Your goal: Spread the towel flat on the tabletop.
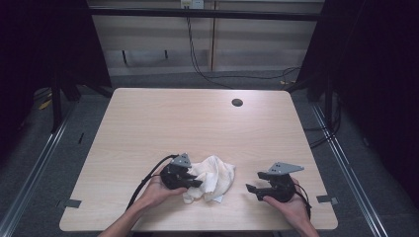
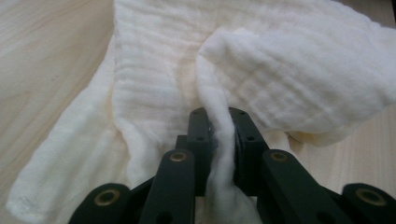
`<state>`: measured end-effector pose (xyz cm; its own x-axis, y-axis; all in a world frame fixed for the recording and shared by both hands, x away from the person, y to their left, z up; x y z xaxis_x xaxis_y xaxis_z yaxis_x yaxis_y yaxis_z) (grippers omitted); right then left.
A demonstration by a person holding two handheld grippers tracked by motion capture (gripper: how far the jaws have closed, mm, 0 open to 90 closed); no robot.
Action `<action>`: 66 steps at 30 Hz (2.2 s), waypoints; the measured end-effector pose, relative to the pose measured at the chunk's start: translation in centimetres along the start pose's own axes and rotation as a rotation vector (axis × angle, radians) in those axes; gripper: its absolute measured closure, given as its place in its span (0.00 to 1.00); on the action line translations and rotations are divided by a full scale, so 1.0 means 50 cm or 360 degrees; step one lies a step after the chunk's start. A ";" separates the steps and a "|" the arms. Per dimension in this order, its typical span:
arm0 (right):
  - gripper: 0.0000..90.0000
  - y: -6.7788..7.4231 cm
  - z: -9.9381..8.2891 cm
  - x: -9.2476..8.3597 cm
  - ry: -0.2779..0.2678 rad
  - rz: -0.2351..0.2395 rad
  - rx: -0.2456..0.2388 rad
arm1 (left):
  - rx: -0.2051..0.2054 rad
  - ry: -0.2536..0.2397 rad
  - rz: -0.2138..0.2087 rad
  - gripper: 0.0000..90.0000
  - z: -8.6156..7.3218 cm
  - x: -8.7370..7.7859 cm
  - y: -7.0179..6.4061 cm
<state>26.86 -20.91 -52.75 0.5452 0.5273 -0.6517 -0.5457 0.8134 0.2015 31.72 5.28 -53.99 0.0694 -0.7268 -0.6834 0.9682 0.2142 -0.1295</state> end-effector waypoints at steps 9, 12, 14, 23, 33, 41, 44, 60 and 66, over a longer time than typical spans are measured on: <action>0.35 -0.001 0.000 -0.004 -0.0011 0.0010 0.0003 | -0.0029 -0.0153 0.0026 0.56 0.024 -0.051 0.002; 0.35 0.000 0.000 -0.005 -0.0015 0.0014 0.0007 | -0.0011 -0.0270 0.0102 0.56 0.037 -0.097 -0.005; 0.32 -0.002 0.001 -0.007 -0.0025 0.0008 0.0021 | 0.0049 -0.0355 0.0083 0.80 0.041 -0.133 -0.039; 0.32 -0.011 0.003 -0.007 -0.0039 -0.0029 0.0050 | 0.0228 -0.0158 -0.0010 0.87 0.005 -0.088 -0.100; 0.29 -0.005 0.003 -0.006 -0.0041 -0.0016 0.0039 | 0.0314 0.0073 0.0033 0.76 -0.018 -0.028 -0.088; 0.27 -0.003 0.005 -0.006 -0.0052 -0.0004 0.0024 | 0.0307 0.0098 0.0153 0.74 -0.024 -0.016 -0.091; 0.27 -0.001 0.004 -0.004 -0.0037 -0.0005 0.0012 | 0.0295 0.0079 0.0142 0.91 -0.019 -0.014 -0.089; 0.28 0.003 0.006 -0.006 -0.0047 -0.0010 0.0003 | 0.0205 -0.0333 0.0049 0.97 0.085 -0.119 -0.091; 0.28 0.014 0.009 -0.001 -0.0039 0.0015 -0.0016 | 0.0196 -0.0469 0.0139 0.97 0.140 -0.176 -0.056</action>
<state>26.77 -20.25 -52.26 0.5553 0.5410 -0.6316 -0.5572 0.8059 0.2004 30.06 6.51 -42.56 0.2028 -0.8705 -0.4485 0.9760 0.2167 0.0207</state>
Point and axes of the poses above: each handheld gripper's, and its own axes: x roughly forward along the jaws, z roughly out of its top, y roughly to its left, the point moved 6 cm from there along x, roughly forward along the jaws, and after that the axes turned 7 degrees about x, right-handed, at the moved point
